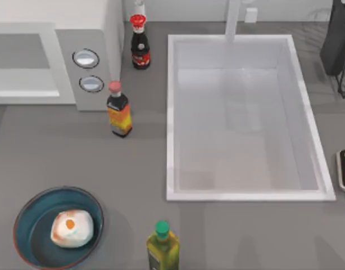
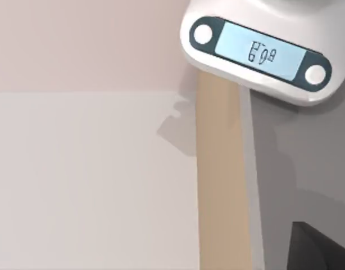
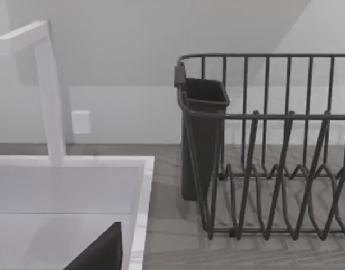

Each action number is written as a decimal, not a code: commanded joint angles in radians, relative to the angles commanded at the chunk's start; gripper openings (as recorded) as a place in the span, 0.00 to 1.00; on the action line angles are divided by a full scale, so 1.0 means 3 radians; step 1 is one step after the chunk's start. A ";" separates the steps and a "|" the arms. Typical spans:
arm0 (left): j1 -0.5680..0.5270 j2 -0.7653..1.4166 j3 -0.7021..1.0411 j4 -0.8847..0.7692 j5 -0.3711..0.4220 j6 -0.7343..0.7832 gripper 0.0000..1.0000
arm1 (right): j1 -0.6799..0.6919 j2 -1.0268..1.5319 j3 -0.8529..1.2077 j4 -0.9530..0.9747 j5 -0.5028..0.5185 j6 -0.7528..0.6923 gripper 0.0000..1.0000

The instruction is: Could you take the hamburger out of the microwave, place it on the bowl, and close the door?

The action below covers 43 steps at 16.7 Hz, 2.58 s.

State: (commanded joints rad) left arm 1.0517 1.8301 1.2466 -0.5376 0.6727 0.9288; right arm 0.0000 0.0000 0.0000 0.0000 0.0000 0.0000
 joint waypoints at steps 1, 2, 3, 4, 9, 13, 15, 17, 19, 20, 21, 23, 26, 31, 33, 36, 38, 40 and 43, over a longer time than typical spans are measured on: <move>0.0002 0.0050 -0.0107 0.0172 0.0002 0.0002 0.00 | 0.0000 0.0000 0.0000 0.0000 0.0000 0.0000 1.00; 0.0005 0.0096 -0.0206 0.0309 0.0005 0.0004 0.00 | 0.0000 0.0000 0.0000 0.0000 0.0000 0.0000 1.00; 0.0007 0.0135 -0.0288 0.0411 0.0007 0.0006 0.00 | 0.0000 0.0000 0.0000 0.0000 0.0000 0.0000 1.00; 0.0009 0.0164 -0.0347 0.0477 0.0008 0.0008 0.00 | 0.0000 0.0000 0.0000 0.0000 0.0000 0.0000 1.00; -0.0009 0.0155 -0.0384 0.0505 0.0007 0.0001 0.00 | 0.0000 0.0000 0.0000 0.0000 0.0000 0.0000 1.00; -0.0194 -0.0181 -0.0769 0.0700 -0.0085 -0.0203 0.00 | 0.0000 0.0000 0.0000 0.0000 0.0000 0.0000 1.00; -0.0335 -0.0438 -0.1140 0.0854 -0.0155 -0.0358 0.00 | 0.0000 0.0000 0.0000 0.0000 0.0000 0.0000 1.00; -0.0467 -0.0680 -0.1452 0.1000 -0.0219 -0.0505 0.00 | 0.0000 0.0000 0.0000 0.0000 0.0000 0.0000 1.00; -0.0555 -0.0839 -0.1625 0.1101 -0.0262 -0.0604 0.00 | 0.0000 0.0000 0.0000 0.0000 0.0000 0.0000 1.00; -0.0573 -0.0869 -0.1656 0.1121 -0.0271 -0.0625 0.00 | 0.0000 0.0000 0.0000 0.0000 0.0000 0.0000 1.00; -0.0575 -0.0872 -0.1660 0.1124 -0.0272 -0.0627 0.00 | 0.0000 0.0000 0.0000 0.0000 0.0000 0.0000 1.00; -0.0575 -0.0872 -0.1660 0.1124 -0.0272 -0.0627 0.00 | 0.0000 0.0000 0.0000 0.0000 0.0000 0.0000 1.00; -0.0610 -0.0914 -0.1713 0.1136 -0.0298 -0.0678 0.00 | 0.0000 0.0000 0.0000 0.0000 0.0000 0.0000 1.00; -0.1257 -0.1594 -0.2289 0.1341 -0.0648 -0.1273 0.00 | 0.0000 0.0000 0.0000 0.0000 0.0000 0.0000 1.00; -0.1485 -0.1821 -0.2510 0.1430 -0.0789 -0.1497 0.00 | 0.0000 0.0000 0.0000 0.0000 0.0000 0.0000 1.00; -0.1572 -0.1907 -0.2595 0.1471 -0.0855 -0.1583 0.00 | 0.0000 0.0000 0.0000 0.0000 0.0000 0.0000 1.00; -0.1559 -0.1892 -0.2588 0.1463 -0.0840 -0.1582 0.00 | 0.0000 0.0000 0.0000 0.0000 0.0000 0.0000 1.00; -0.1607 -0.1913 -0.2602 0.1465 -0.0879 -0.1626 0.00 | 0.0000 0.0000 0.0000 0.0000 0.0000 0.0000 1.00; -0.1920 -0.2028 -0.2677 0.1477 -0.1090 -0.1866 0.00 | 0.0000 0.0000 0.0000 0.0000 0.0000 0.0000 1.00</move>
State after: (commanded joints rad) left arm 0.4756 1.2217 0.4436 -0.0944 0.3456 0.3690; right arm 0.0000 0.0000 0.0000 0.0000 0.0000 0.0000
